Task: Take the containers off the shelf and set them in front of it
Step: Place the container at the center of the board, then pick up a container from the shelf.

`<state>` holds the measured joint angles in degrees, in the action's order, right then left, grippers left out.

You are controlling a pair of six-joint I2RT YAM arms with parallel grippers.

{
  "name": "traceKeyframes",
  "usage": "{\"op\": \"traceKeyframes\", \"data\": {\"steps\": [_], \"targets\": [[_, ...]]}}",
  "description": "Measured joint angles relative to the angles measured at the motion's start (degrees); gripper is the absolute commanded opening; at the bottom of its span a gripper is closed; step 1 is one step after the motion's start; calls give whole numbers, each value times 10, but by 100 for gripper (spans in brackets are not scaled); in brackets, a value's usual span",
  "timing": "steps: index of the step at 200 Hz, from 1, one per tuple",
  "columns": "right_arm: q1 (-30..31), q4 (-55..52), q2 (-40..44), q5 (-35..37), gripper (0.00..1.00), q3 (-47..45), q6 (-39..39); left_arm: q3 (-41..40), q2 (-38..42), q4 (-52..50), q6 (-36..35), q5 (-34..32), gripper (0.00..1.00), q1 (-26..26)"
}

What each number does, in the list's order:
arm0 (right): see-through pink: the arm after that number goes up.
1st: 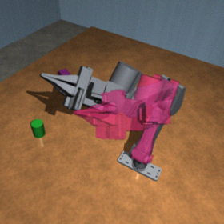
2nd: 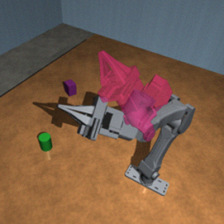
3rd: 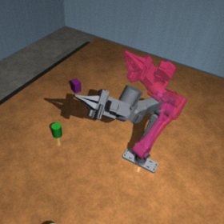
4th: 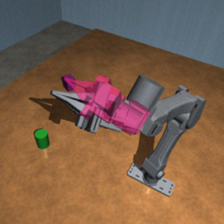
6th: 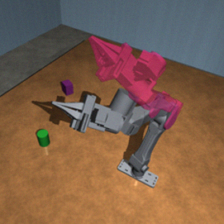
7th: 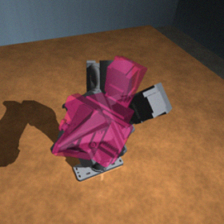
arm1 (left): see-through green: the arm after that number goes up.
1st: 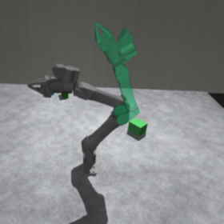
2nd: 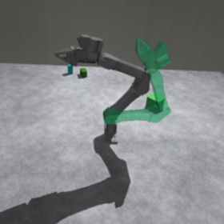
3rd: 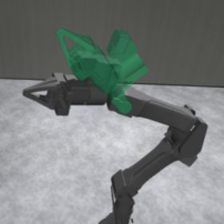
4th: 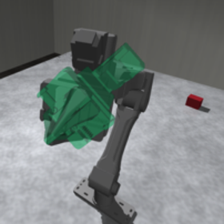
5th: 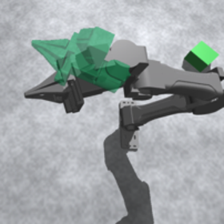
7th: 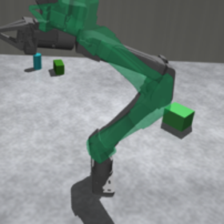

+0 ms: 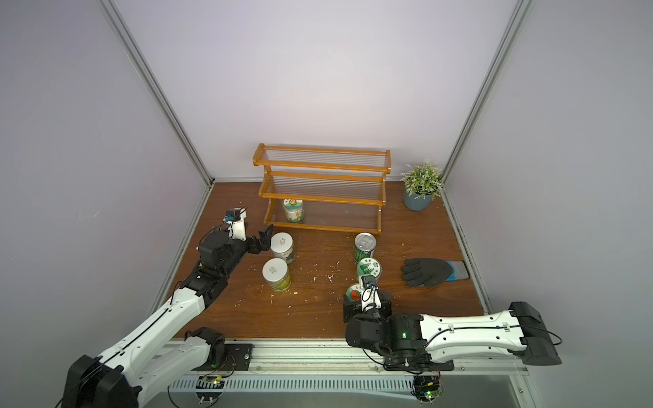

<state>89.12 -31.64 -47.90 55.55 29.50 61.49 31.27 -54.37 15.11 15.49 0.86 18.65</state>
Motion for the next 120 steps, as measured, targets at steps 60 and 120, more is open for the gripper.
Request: {"op": "traceKeyframes", "data": {"steps": [60,120], "targets": [[4,64,31,55,99,73,-97,70,-90,-22,-9,3,100,0],[-163,202,38,-34,99,80,-242,153,-224,-39,-18,14,100,0]]}}
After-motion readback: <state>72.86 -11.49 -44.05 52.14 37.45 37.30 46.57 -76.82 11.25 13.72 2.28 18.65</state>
